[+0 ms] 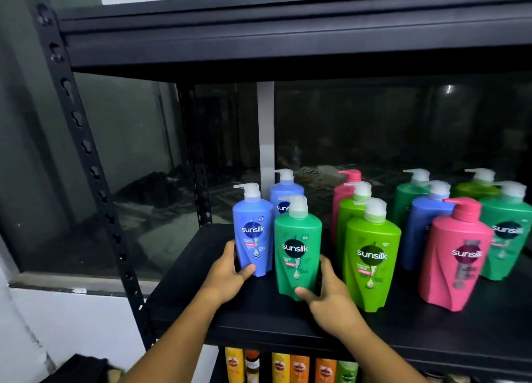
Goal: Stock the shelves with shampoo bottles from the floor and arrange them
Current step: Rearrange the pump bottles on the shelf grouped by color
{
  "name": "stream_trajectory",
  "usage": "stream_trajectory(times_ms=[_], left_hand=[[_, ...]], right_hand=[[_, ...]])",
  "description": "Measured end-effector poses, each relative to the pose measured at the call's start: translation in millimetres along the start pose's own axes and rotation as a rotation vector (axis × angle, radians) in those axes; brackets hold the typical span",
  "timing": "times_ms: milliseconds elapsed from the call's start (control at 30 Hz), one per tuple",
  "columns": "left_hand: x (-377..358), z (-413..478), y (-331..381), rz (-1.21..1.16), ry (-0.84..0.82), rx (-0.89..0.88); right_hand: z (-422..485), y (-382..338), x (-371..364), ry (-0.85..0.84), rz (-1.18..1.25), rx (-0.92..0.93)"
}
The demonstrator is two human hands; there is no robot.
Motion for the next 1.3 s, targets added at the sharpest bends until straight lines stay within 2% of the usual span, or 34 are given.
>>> stream_trajectory(times_ms=[333, 633, 900, 1000, 1133, 1200, 1300], left_hand=[[-39, 15, 31, -0.019, -0.152, -0.106], [-49, 26, 29, -0.051, -0.063, -0.152], [-52, 22, 30, -0.044, -0.106, -0.130], [-48, 14, 34, -0.112, -0.085, -0.121], [-33, -3, 33, -0.328, 0.071, -0.068], [-33, -17, 36, -0.379, 0.007, -0.049], [-43, -35, 43, -0.349, -0.232, -0.067]], right_hand=[[-7, -4, 5, -0.004, 0.020, 0.017], [-3, -5, 8, -0.003, 0.024, 0.034], [-4, -12, 10, -0.008, 0.053, 0.022], [-5, -14, 10, -0.017, 0.046, 0.018], [-6, -11, 10, -0.046, 0.063, 0.018], [-6, -10, 9, -0.055, 0.058, 0.018], [-5, -9, 8, -0.049, 0.054, 0.023]])
Point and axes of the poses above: each hand's wrist, its own z-axis towards the middle knuckle, its own x-axis out of the back of the hand, y = z × x, the point moved 5 cm from there along z, towards the middle knuckle, and after that the axes turned 6 degrees about -z, right-handed, at the moved point
